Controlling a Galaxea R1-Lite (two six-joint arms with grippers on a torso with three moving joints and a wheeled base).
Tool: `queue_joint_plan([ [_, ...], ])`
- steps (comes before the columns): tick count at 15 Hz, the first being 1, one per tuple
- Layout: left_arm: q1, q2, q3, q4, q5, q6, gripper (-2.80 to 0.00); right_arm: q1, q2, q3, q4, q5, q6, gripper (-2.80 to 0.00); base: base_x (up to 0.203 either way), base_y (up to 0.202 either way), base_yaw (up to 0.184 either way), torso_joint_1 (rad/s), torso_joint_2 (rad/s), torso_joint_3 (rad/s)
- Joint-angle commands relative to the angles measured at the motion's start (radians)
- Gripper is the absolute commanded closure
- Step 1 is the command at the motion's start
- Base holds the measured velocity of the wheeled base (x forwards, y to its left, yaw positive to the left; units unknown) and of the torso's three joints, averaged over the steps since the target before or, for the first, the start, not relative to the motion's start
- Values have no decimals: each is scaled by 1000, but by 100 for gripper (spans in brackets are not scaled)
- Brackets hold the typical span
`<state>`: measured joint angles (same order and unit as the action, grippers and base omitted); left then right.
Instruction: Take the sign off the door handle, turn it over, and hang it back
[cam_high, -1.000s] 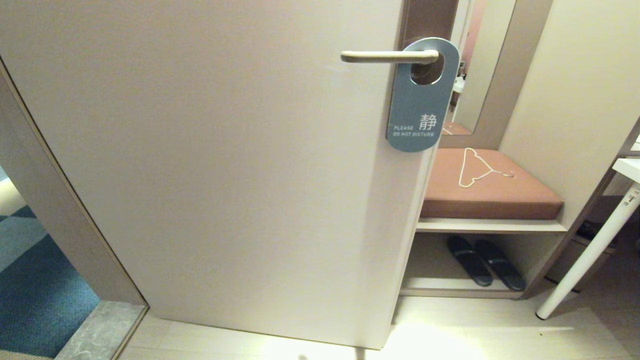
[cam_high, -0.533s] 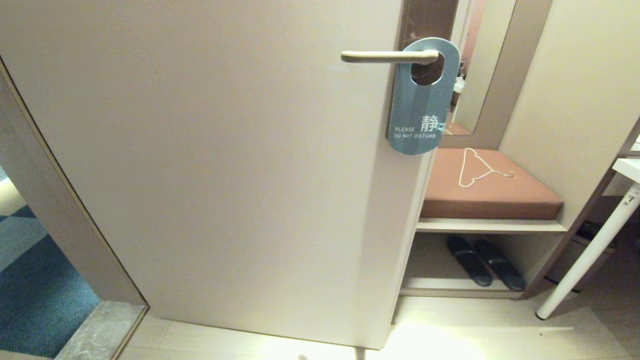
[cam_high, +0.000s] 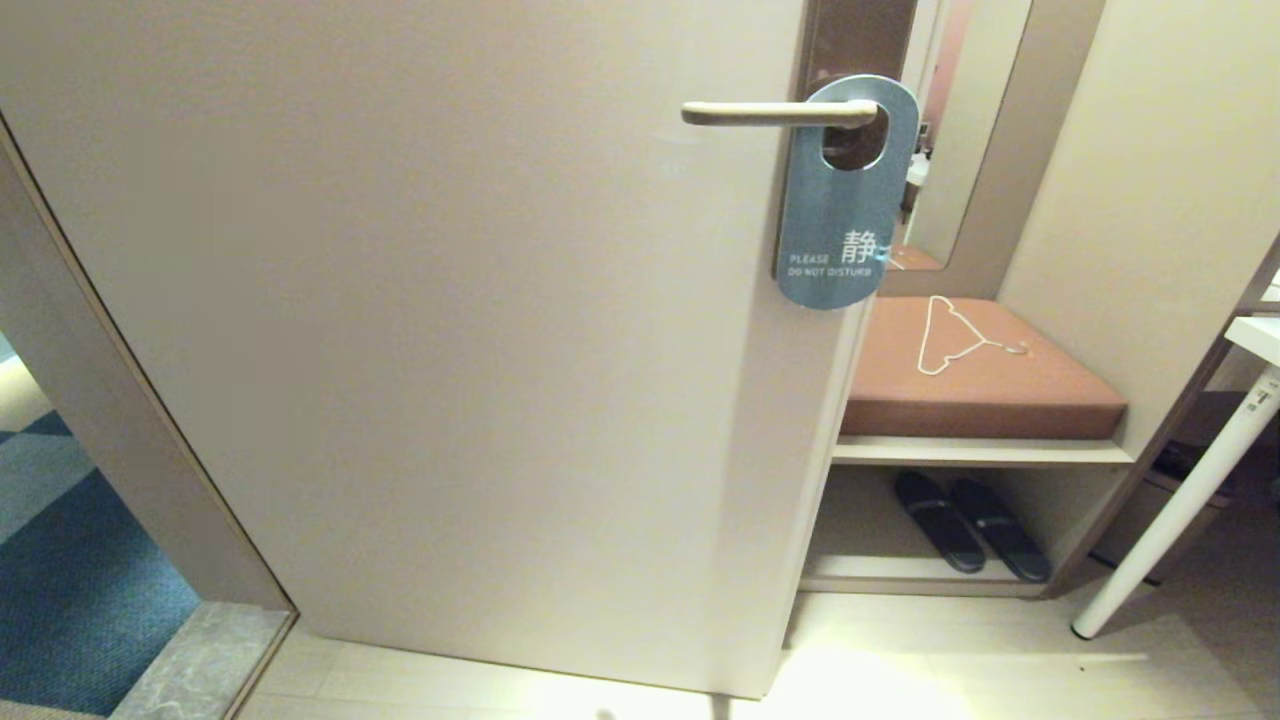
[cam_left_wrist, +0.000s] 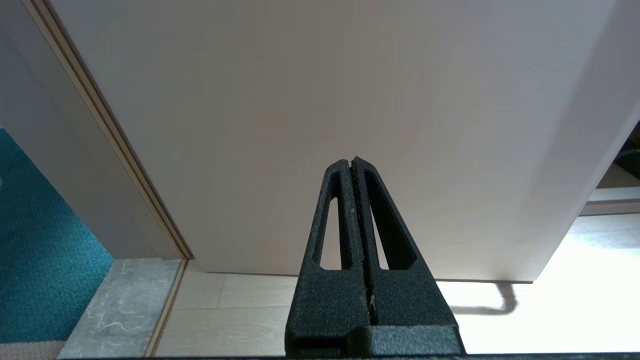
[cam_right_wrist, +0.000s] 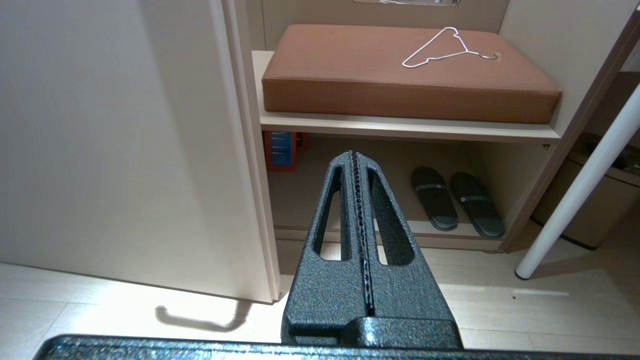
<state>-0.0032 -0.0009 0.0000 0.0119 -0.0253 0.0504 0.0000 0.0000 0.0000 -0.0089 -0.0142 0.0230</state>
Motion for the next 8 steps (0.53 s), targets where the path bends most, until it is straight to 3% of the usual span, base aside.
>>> queue_joint_plan([
  [1, 0, 2, 0, 0, 1, 0, 0, 0, 0, 0, 0, 0, 0, 0, 0, 0, 0, 0, 0, 0],
  [8, 0, 2, 0, 0, 2, 0, 0, 0, 0, 0, 0, 0, 0, 0, 0, 0, 0, 0, 0, 0],
])
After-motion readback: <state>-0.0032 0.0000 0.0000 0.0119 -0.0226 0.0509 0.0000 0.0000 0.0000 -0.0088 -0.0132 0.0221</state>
